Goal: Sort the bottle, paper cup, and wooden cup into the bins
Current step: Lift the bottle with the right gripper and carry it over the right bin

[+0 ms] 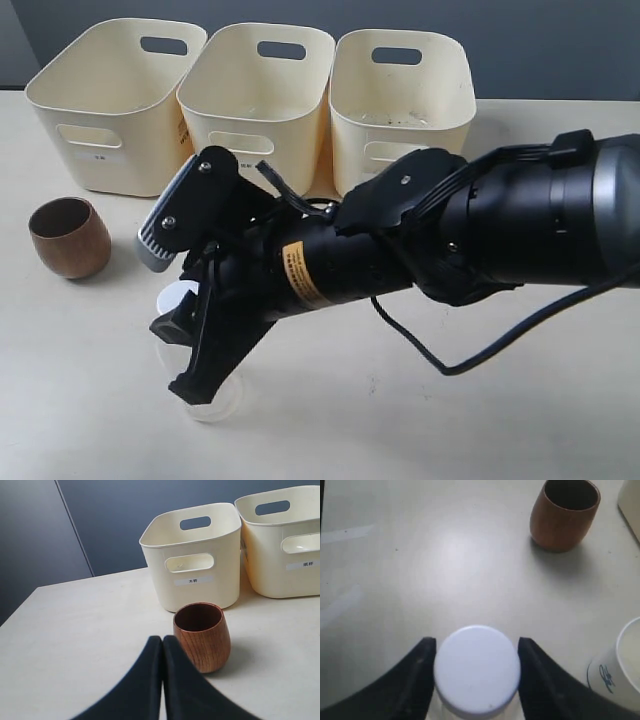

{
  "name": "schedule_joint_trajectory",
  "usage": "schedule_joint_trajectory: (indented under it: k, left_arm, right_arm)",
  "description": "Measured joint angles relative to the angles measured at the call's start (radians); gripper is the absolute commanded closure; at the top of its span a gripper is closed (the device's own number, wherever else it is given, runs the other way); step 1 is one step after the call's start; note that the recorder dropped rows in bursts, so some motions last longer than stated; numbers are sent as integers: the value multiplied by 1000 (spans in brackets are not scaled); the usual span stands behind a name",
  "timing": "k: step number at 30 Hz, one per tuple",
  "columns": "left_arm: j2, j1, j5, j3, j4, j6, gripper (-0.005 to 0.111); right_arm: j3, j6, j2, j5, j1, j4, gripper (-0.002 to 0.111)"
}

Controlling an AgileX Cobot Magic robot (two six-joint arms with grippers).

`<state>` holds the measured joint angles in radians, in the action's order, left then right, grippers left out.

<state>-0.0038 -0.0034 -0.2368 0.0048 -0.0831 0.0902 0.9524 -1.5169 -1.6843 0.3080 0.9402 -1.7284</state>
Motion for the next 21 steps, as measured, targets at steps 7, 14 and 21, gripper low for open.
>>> schedule_joint_trajectory:
  k: [7,14,21]
  left_arm:
    - [0,0,0,0,0,0,107]
    - [0,0,0,0,0,0,107]
    - [0,0,0,0,0,0,107]
  right_arm:
    - [0,8,169,-99,0,-15,109]
    - [0,-22,377,-432,0,-13,109]
    - [80,77,343,-600,-163,65,109]
